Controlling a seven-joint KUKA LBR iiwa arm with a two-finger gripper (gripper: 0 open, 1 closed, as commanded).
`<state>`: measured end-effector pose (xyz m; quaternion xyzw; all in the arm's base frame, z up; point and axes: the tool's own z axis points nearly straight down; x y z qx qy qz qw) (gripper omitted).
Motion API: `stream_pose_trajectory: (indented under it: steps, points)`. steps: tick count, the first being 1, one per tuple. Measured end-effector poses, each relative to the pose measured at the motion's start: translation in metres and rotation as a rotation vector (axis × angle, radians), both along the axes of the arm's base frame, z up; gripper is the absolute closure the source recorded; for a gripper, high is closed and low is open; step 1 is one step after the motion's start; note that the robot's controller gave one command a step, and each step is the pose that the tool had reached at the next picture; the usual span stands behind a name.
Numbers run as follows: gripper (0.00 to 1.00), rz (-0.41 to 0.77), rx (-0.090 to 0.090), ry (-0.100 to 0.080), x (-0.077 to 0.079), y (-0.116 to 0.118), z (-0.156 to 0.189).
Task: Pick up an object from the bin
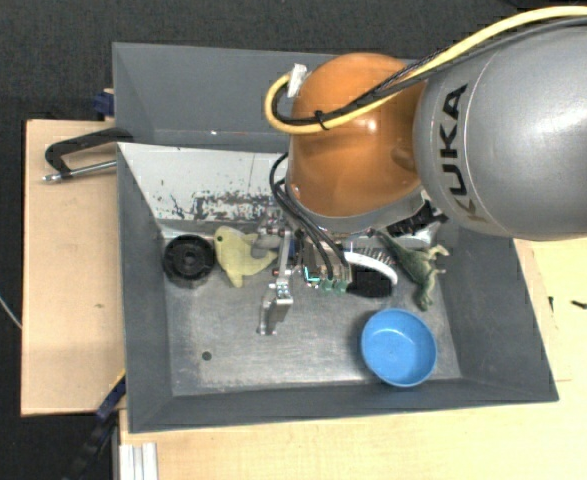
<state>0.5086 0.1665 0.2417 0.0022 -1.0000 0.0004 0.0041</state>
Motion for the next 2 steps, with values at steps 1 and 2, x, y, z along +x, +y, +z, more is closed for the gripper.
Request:
stream_pose_trajectory:
  steps: [1,2]
  points:
    - [0.0,-0.04,-0.001,-0.005,0.059,-0.022,-0.07]
    - [0.0,-0.134,0.007,-0.021,0.09,-0.022,-0.164]
